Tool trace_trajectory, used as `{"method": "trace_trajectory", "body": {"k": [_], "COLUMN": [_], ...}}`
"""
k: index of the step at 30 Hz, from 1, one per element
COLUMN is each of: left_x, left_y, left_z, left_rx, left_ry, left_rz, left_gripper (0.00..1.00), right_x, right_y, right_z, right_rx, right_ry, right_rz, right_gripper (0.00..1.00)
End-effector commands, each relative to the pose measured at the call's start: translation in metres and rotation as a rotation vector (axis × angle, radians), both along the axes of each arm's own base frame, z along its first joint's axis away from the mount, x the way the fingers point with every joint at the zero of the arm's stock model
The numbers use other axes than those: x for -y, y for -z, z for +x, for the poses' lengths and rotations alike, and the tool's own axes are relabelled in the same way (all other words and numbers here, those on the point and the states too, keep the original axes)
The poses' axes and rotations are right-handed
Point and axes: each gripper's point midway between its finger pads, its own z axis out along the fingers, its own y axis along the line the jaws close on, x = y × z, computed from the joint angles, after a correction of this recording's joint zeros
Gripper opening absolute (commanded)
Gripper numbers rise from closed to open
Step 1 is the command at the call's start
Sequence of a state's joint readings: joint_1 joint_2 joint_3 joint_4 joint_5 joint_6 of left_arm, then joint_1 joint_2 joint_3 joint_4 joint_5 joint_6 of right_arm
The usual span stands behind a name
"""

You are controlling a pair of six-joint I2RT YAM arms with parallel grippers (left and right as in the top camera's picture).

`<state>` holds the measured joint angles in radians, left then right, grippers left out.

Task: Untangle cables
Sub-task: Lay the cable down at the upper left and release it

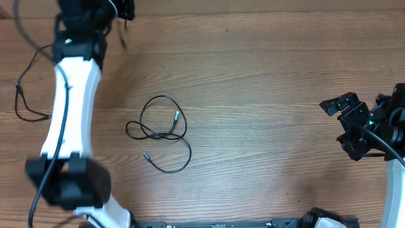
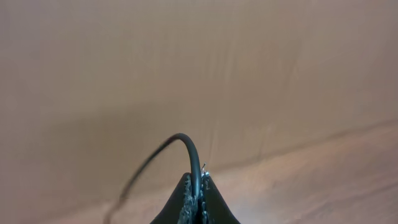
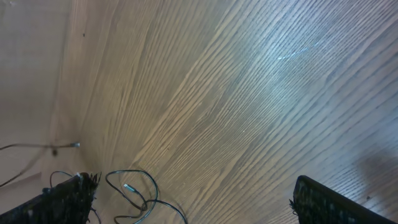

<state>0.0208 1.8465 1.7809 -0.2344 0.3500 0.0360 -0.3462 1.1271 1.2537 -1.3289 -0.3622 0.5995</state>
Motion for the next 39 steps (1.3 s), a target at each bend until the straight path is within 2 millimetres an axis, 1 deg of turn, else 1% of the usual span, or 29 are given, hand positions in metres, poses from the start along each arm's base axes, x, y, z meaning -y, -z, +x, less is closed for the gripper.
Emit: {"method": "trace_trajectory", "body": {"k": [1,3,5,7,8,9,10,11,13,15,17,19,20,21,25,26,27,29,30,31,33,35,36,39], "left_x": [-0.01,-0.012,-0.02,-0.032,-0.037,-0.045,-0.049,-0.056,-0.062,-0.06,-0.052,-0.042,-0.039,-0.039,-0.038,-0.037,-0.036,-0.03,-0.025,-0.024,-0.018,-0.012,-0.01,-0.008], "left_y": [0.085,0.12,0.154,0.181,0.19,0.202,0.208,0.214,0.216,0.211,0.202,0.187,0.173,0.167,0.141,0.132,0.13,0.13,0.134,0.138,0.146,0.158,0.168,0.191], "left_z": [0.031,0.04,0.047,0.051,0.051,0.05,0.049,0.045,0.04,0.028,0.009,-0.008,-0.023,-0.031,-0.079,-0.101,-0.115,-0.145,-0.169,-0.182,-0.197,-0.205,-0.212,-0.228], "left_rx": [-0.142,-0.203,-0.267,-0.321,-0.34,-0.373,-0.39,-0.416,-0.44,-0.478,-0.537,-0.571,-0.595,-0.614,-0.739,-0.793,-0.835,-0.951,-1.049,-1.102,-1.172,-1.219,-1.258,-1.339], "left_ry": [-0.023,-0.027,-0.073,-0.138,-0.165,-0.206,-0.229,-0.265,-0.289,-0.282,-0.243,-0.198,-0.189,-0.199,-0.294,-0.328,-0.35,-0.396,-0.418,-0.438,-0.453,-0.463,-0.497,-0.579], "left_rz": [0.03,0.025,0.009,0.003,0.005,0.009,0.016,0.032,0.047,0.047,0.03,0.003,-0.006,-0.017,-0.138,-0.174,-0.197,-0.261,-0.28,-0.279,-0.272,-0.27,-0.281,-0.302], "left_gripper": [0.04,0.04,0.04,0.04,0.06,0.3,0.55,1.0,0.99,1.0,1.0,1.0,1.0,1.0,1.0,1.0,0.99,1.0,1.0,1.0,1.0,1.0,1.0,1.0], "right_x": [0.001,0.001,0.001,0.002,0.002,0.002,0.002,0.002,0.002,0.002,0.002,0.002,0.002,0.002,0.001,0.001,0.001,0.001,0.001,0.001,0.002,0.004,0.005,0.01], "right_y": [0.0,0.0,-0.001,-0.001,-0.001,-0.001,-0.001,-0.001,-0.001,-0.001,-0.001,-0.001,-0.001,-0.001,-0.001,-0.001,-0.001,0.0,0.0,0.0,0.0,0.001,0.002,0.005], "right_z": [0.0,0.001,0.002,0.002,0.002,0.002,0.002,0.002,0.003,0.003,0.003,0.003,0.003,0.002,0.001,0.001,0.001,0.001,0.0,0.0,-0.001,-0.001,-0.002,-0.005], "right_rx": [0.004,0.008,0.013,0.015,0.016,0.016,0.016,0.016,0.017,0.017,0.017,0.017,0.017,0.016,0.011,0.011,0.01,0.008,0.007,0.006,0.003,-0.001,-0.005,-0.027], "right_ry": [0.005,0.004,0.005,0.004,0.005,0.004,0.004,0.005,0.004,0.005,0.005,0.004,0.004,0.004,0.004,0.004,0.004,0.004,0.002,0.0,0.0,0.005,0.008,0.015], "right_rz": [-0.002,-0.004,-0.006,-0.006,-0.007,-0.007,-0.007,-0.007,-0.007,-0.007,-0.007,-0.007,-0.008,-0.007,-0.006,-0.006,-0.005,-0.005,-0.005,-0.007,-0.011,-0.021,-0.03,-0.059], "right_gripper": [1.0,1.0,1.0,1.0,1.0,1.0,1.0,1.0,1.0,1.0,1.0,1.0,1.0,1.0,1.0,1.0,1.0,1.0,1.0,1.0,1.0,1.0,1.0,1.0]}}
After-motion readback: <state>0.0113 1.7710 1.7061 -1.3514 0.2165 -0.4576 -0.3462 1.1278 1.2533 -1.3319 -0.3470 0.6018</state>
